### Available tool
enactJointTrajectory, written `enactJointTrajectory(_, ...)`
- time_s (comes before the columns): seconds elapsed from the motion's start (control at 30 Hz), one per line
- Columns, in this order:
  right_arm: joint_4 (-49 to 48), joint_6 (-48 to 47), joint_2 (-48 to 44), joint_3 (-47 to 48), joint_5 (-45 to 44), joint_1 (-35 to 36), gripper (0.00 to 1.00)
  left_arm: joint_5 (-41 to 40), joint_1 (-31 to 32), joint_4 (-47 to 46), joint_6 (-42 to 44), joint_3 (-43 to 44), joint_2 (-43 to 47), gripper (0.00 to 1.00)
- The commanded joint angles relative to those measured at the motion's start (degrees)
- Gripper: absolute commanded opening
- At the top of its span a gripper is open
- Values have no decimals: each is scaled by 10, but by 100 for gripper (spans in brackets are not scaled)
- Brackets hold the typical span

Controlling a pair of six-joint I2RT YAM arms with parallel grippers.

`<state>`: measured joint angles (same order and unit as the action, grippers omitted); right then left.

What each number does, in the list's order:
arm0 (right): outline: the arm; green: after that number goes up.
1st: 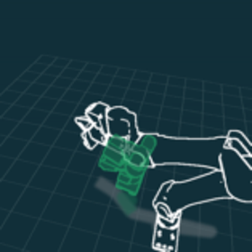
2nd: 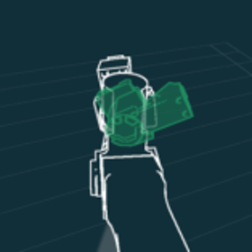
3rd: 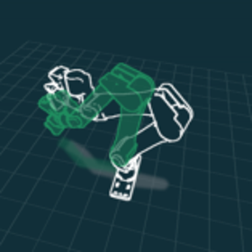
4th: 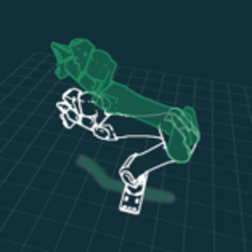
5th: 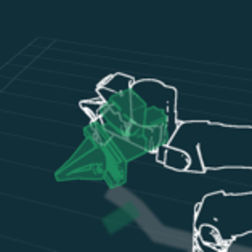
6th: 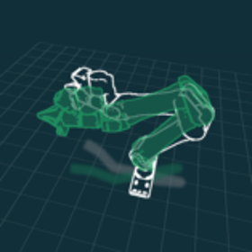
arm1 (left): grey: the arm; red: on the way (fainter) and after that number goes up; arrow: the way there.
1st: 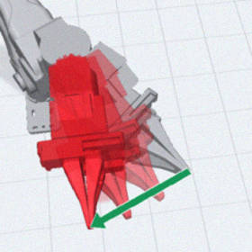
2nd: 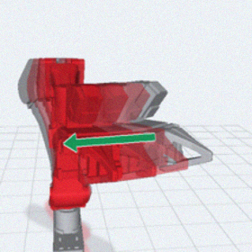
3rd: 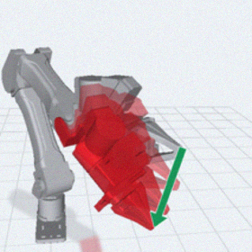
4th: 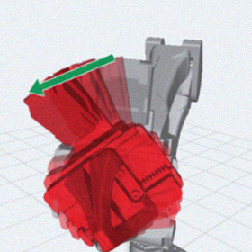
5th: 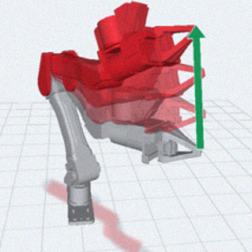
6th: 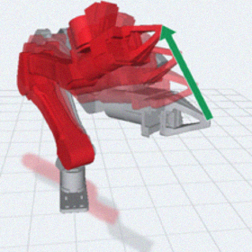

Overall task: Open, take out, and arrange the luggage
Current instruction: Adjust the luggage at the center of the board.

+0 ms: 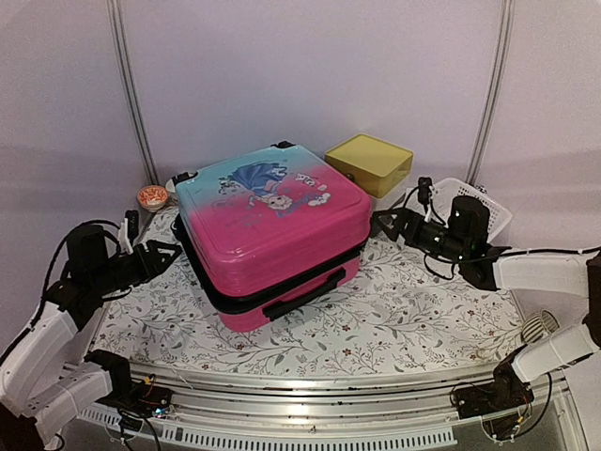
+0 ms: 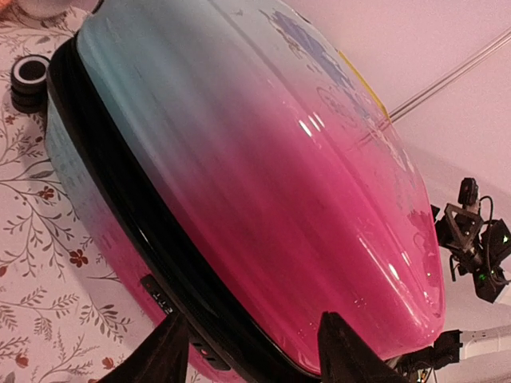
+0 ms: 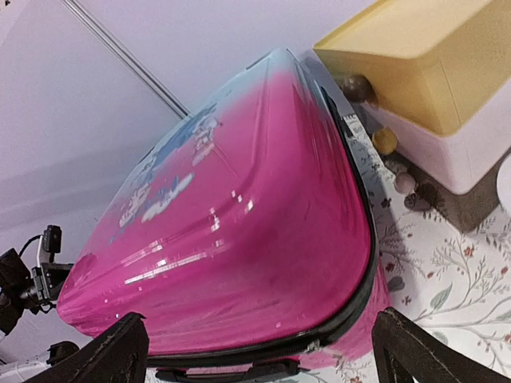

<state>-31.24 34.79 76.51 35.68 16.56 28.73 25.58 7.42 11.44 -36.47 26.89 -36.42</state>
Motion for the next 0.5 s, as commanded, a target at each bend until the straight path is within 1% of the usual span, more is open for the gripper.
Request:
enactJointTrajectory(0.0,61,-46,36,65,75,-45,99,44,-2,-12,-9,-13,-5,58)
enactJointTrajectory(0.1,68,-45,90,131,129,-62,99,60,-2,-24,-11,-17,-5,61)
enactJointTrajectory(0.3,95,-55,201,265,236,-63,99,66,-2,-25,-10,-11,11,66)
enactJointTrajectory(0.4,96,-45,231,290,257,-53,100,59,-3,-10,-6,-2,11,67)
enactJointTrajectory(0.47,97,-45,237,293,260,-33,99,50,-2,7,-2,7,8,68)
